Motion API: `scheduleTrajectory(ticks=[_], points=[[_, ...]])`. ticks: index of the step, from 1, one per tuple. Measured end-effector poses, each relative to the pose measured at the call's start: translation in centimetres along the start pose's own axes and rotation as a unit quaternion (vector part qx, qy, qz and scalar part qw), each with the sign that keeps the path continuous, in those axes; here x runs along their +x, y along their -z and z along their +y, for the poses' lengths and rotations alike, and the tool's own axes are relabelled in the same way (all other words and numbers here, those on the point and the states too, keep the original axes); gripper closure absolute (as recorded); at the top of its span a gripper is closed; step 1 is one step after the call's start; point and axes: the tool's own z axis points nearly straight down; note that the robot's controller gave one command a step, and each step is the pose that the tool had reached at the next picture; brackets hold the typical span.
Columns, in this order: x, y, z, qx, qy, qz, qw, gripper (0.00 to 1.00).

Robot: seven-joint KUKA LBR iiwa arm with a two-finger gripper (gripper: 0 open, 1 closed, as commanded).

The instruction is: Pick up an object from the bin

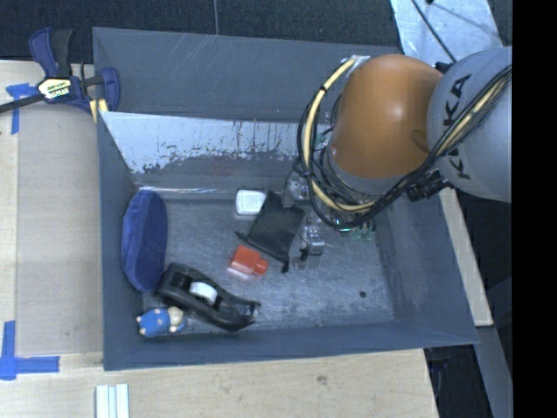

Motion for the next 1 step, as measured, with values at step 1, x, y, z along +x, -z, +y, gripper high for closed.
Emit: scheduleTrajectory(ticks=[1], points=[[-2.32,-13.44,-0.52,0.0,-0.061,-0.0004,0.9981,0.0]])
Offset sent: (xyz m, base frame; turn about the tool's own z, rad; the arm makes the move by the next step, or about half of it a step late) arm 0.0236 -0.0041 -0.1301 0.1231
